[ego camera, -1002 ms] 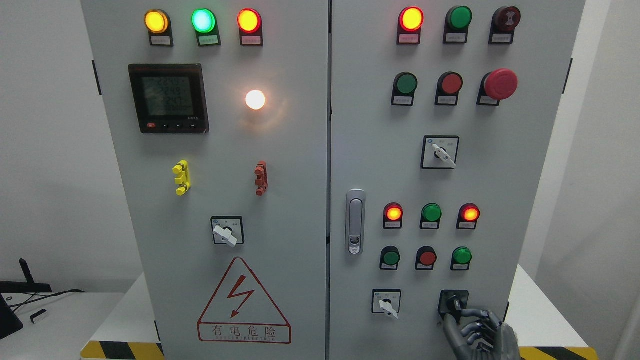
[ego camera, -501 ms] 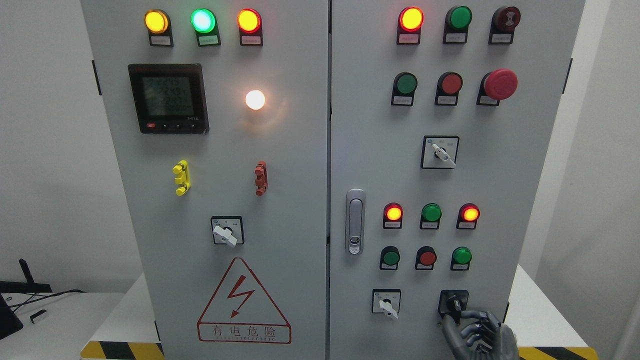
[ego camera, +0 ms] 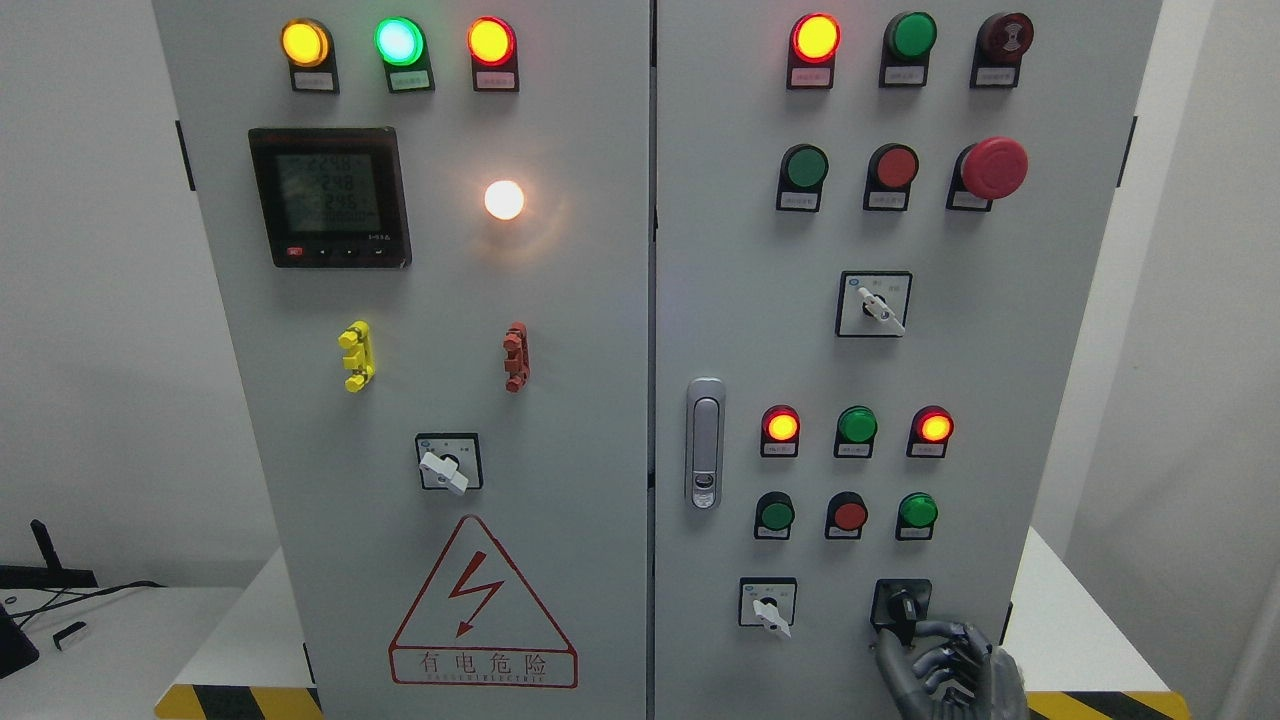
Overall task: Trip black knob to open circuit
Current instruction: 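Grasp the black rotary knob with the right hand fingers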
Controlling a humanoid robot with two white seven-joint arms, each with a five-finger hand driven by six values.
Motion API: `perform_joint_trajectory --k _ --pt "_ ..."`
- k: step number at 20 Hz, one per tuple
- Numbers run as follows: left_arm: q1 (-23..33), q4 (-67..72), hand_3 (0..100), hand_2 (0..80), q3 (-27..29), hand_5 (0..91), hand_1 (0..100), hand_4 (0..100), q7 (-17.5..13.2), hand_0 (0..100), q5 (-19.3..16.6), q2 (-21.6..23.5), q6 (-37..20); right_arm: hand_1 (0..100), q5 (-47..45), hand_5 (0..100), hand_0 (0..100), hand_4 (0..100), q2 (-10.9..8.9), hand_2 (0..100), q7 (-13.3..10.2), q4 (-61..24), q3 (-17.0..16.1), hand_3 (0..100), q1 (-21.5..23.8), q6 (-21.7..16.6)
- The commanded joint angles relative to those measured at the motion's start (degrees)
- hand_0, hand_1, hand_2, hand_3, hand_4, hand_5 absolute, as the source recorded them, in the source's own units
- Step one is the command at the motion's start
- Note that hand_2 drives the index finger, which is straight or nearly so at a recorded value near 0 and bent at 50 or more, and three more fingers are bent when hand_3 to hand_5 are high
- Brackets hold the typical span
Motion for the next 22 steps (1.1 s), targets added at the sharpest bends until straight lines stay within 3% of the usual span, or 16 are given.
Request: perform_joint_trajectory --k 1,22 --pt "0.00 0.05 0 0.0 0.00 0.0 39 0 -0.04 12 -1.76 0.04 0.03 72 -0.91 99 29 88 0.12 51 0.12 -0.06 -0.54 81 -0.08 -0.04" --pt "0.00 0.05 0 0.0 0.00 0.0 39 0 -0.04 12 -1.76 -0.04 0.03 70 -2.93 99 29 89 0.20 54 -0.14 0.11 -0.02 83 -0.78 0.31"
